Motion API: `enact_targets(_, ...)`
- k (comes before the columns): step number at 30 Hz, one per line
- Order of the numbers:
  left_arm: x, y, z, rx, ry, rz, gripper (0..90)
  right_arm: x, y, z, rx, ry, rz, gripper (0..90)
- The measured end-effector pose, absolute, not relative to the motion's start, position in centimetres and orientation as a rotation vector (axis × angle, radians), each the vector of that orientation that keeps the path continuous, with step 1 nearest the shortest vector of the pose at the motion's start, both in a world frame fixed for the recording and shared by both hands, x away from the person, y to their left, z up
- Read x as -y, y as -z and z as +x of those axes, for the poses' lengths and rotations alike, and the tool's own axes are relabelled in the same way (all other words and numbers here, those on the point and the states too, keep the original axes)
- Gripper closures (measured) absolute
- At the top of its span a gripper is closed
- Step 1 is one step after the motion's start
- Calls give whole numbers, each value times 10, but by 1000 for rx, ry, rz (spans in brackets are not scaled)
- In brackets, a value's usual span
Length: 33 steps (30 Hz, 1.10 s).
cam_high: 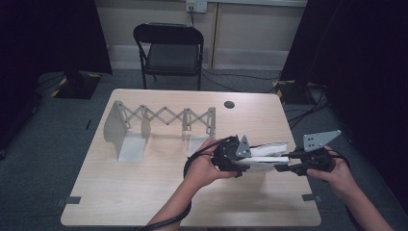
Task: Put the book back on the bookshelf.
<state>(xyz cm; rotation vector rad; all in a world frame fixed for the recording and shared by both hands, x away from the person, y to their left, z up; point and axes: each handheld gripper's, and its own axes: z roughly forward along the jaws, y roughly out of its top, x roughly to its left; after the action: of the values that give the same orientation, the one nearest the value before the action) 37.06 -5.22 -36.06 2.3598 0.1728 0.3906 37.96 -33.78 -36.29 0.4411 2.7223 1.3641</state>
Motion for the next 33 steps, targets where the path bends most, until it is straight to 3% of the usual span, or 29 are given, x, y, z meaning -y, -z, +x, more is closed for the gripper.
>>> enact_targets(9, 55, 354, 359, -210, -399, 2416, 494, 336, 365, 376, -2686, -1382, 452, 592)
enact_targets(14, 48, 348, 354, -269, -373, 2446, 500, 335, 374, 372, -2669, -1327, 454, 456)
enact_targets(24, 32, 343, 347, -365, -304, 2469, 503, 338, 413, 363, -2659, -1281, 596, 286)
enact_targets(33, 28, 342, 348, -380, -281, 2478, 490, 330, 455, 355, -2653, -1192, 683, 236)
